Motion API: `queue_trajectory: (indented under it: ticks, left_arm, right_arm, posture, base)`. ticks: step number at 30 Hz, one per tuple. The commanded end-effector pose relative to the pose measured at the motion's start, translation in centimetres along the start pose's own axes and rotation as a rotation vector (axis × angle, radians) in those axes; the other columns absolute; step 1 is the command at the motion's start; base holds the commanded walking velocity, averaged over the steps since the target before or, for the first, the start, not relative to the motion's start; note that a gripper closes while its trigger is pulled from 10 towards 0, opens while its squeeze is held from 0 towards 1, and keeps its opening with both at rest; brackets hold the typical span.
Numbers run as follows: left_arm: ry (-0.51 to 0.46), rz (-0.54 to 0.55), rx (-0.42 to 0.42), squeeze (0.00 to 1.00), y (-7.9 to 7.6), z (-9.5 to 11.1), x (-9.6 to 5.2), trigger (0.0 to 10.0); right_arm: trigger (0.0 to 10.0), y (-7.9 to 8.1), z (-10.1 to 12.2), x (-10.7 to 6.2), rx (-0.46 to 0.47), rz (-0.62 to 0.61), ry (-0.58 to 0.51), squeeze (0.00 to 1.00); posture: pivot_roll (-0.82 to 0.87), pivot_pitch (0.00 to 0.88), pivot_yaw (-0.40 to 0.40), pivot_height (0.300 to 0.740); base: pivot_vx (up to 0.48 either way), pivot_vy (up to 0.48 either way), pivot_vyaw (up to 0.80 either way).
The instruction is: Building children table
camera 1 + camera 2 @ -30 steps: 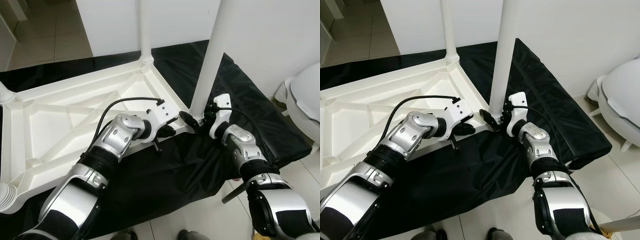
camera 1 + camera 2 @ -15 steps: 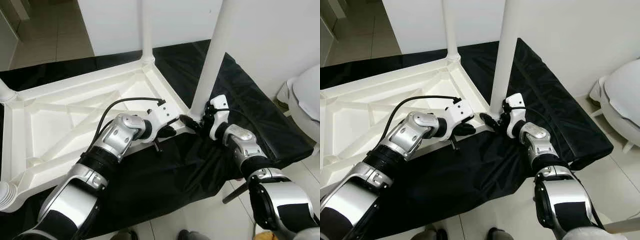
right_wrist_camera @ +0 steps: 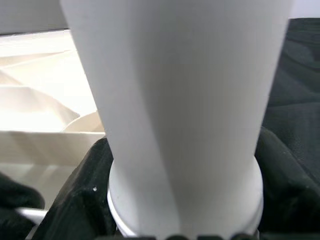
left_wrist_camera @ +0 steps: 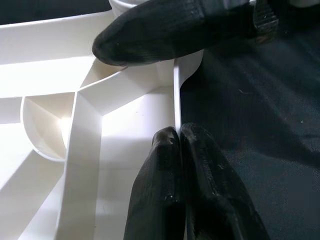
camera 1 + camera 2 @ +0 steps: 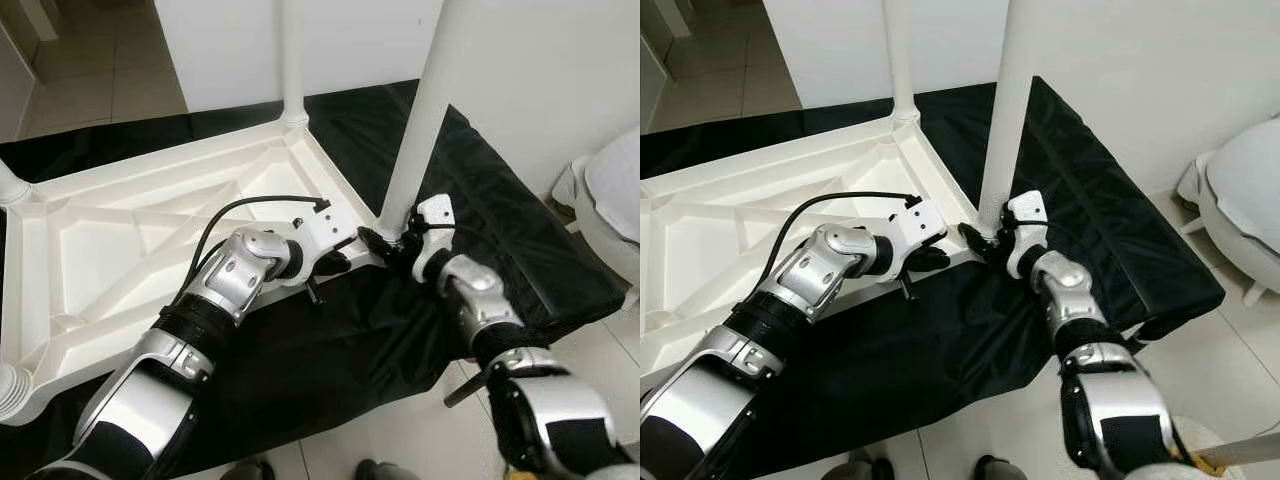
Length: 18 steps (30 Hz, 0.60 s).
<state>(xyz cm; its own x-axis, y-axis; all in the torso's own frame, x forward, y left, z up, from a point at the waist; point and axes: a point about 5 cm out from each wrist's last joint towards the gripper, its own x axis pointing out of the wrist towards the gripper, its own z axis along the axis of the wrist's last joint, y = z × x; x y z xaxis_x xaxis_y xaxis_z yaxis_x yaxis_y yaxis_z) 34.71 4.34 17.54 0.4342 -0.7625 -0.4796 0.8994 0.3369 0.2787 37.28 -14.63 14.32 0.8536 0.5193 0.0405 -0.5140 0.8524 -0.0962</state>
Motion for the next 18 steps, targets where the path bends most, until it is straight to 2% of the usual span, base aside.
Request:
queue_trajectory:
  ticks: [1,3,6,8,13,18]
  left_arm:
    - [0.018,-0.044,-0.001,0.0,-0.5,-0.4,0.1,10.0]
    - [0.018,-0.044,0.0,0.0,-0.5,-0.4,0.1,10.0]
    - [0.02,-0.043,0.002,0.0,-0.5,-0.5,0.1,10.0]
    - [0.019,-0.043,0.002,0.0,-0.4,-0.5,0.1,10.0]
    - [0.018,-0.045,0.004,0.0,-0.5,-0.5,0.1,10.0]
    - [0.019,-0.049,0.005,0.0,-0.6,-0.6,0.2,10.0]
  right_arm:
    - [0.0,0.1,-1.8,-0.6,0.13,-0.118,0.03,0.0]
    - [0.0,0.3,-1.9,-0.5,0.155,-0.161,0.032,0.0]
    - [0.0,0.5,-2.2,-0.3,0.245,-0.331,0.033,0.0]
    - [0.0,0.8,-2.0,-0.1,0.249,-0.434,0.024,0.0]
    - [0.0,2.2,-1.4,0.2,0.248,-0.584,0.005,0.0]
    - [0.0,3.8,-0.9,0.7,0.233,-0.604,-0.003,0.0]
  posture:
    - [-0.03,0.08,0.063,0.74]
    - [-0.03,0.078,0.062,0.74]
    - [-0.04,0.075,0.059,0.74]
    - [-0.04,0.074,0.056,0.74]
    - [-0.04,0.07,0.052,0.74]
    - [-0.05,0.064,0.047,0.74]
  base:
    - [0.0,0.0,0.0]
    - [0.0,0.0,0.0]
    - [0.0,0.0,0.0]
    - [0.0,0.0,0.0]
    - [0.0,0.0,0.0]
    - [0.0,0.0,0.0]
